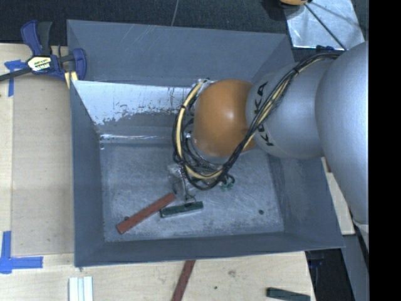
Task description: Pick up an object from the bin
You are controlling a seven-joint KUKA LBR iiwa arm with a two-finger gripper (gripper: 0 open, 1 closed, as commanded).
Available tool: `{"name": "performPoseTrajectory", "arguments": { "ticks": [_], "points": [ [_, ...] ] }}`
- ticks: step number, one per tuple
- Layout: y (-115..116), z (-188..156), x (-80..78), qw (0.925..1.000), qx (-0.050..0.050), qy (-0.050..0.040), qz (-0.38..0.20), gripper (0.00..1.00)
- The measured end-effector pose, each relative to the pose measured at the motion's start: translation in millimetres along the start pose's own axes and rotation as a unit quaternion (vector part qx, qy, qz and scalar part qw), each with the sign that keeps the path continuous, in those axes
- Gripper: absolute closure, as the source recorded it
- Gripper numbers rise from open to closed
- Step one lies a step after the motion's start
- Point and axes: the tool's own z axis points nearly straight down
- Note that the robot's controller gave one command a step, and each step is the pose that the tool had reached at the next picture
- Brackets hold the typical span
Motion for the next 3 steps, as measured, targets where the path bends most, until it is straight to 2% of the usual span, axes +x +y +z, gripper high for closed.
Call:
{"name": "performPoseTrajectory", "arguments": {
  "ticks": [1,2,3],
  "points": [
    [-0.9,1.9,0.6,1.0,0.0,-0.0002,0.001,0.0],
    [-0.7,1.7,0.4,1.0,0.0,-0.0004,0.001,1.0],
    [-0.7,1.7,0.4,1.0,0.0,-0.0004,0.001,1.0]
  ]
}}
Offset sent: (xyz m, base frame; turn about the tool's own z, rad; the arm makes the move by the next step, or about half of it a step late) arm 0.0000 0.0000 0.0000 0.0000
